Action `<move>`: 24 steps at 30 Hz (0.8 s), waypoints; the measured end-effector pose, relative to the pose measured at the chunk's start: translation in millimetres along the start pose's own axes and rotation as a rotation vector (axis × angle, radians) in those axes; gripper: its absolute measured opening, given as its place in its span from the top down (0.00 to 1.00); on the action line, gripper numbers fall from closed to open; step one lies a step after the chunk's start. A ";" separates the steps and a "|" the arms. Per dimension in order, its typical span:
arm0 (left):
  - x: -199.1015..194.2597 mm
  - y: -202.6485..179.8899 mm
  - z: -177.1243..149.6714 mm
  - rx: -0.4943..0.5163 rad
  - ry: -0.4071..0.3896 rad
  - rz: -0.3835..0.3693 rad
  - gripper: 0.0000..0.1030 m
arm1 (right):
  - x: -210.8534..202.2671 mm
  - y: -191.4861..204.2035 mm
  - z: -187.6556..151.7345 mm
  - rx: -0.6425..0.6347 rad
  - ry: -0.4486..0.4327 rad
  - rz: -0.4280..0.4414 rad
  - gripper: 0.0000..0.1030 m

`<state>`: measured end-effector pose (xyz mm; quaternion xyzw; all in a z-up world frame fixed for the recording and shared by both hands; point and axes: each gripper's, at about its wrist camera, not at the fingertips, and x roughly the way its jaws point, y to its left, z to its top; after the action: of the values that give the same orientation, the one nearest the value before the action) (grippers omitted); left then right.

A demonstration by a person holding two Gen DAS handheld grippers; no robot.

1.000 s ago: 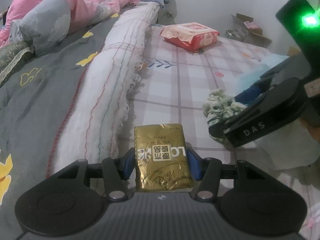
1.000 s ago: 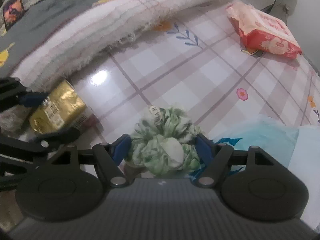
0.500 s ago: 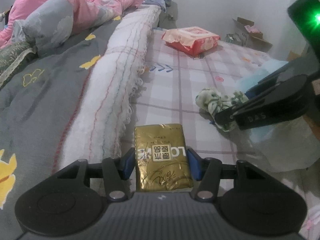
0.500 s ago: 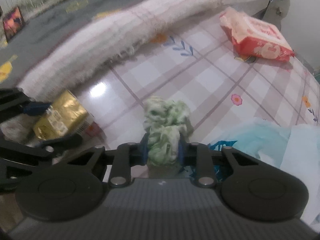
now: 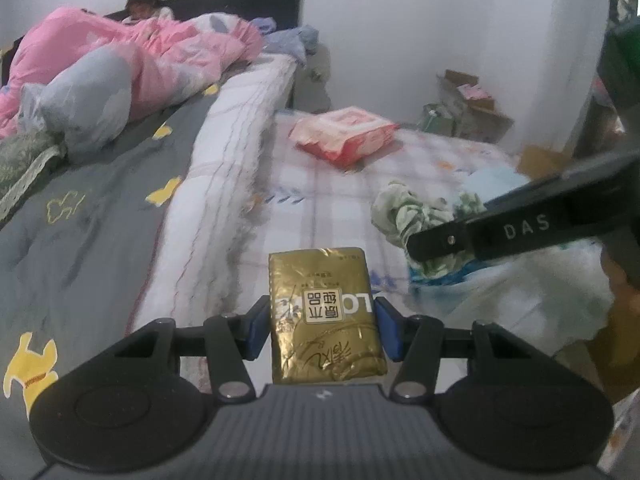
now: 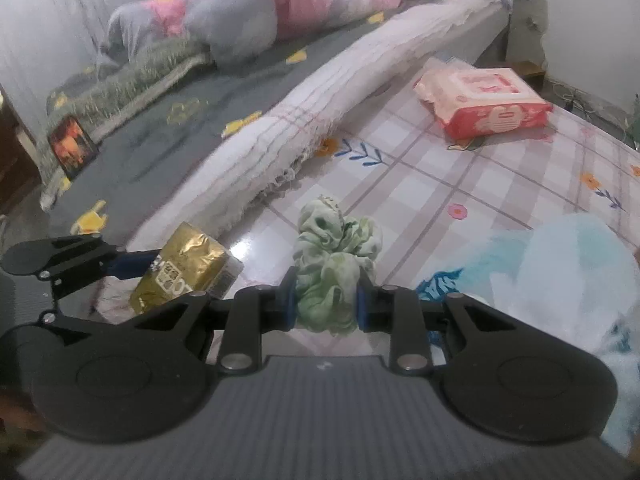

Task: Organize soft objects
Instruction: 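Carry the gold packet with the left tool while the right tool carries the scrunchie to the box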

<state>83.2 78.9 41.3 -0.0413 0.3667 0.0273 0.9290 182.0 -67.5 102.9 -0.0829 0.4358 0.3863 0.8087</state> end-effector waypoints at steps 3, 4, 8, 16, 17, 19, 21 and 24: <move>-10.8 -13.4 6.6 0.022 -0.026 -0.025 0.46 | -23.9 -7.8 -8.3 0.042 -0.037 0.010 0.75; -13.7 -17.6 8.9 0.031 -0.034 -0.034 0.46 | -32.7 -10.9 -11.5 0.059 -0.051 0.015 0.75; -24.6 -42.5 18.7 0.069 -0.065 -0.078 0.46 | -69.4 -23.4 -26.7 0.107 -0.110 0.015 0.75; -41.7 -113.2 42.1 0.181 -0.120 -0.231 0.46 | -158.2 -64.1 -66.8 0.224 -0.236 -0.034 0.74; -42.7 -124.7 44.8 0.199 -0.126 -0.257 0.46 | -169.4 -70.8 -73.1 0.243 -0.246 -0.048 0.74; -42.8 -148.4 48.1 0.235 -0.134 -0.304 0.46 | -193.3 -85.3 -88.7 0.292 -0.266 -0.084 0.74; -41.3 -172.8 50.8 0.268 -0.138 -0.357 0.46 | -216.3 -100.9 -106.0 0.343 -0.277 -0.121 0.74; -35.4 -209.2 52.4 0.311 -0.126 -0.435 0.46 | -245.5 -122.9 -133.6 0.409 -0.288 -0.190 0.73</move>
<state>109.9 -124.9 115.5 0.0260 0.2905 -0.2270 0.9292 103.1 -350.6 185.7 0.0973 0.3755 0.2202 0.8950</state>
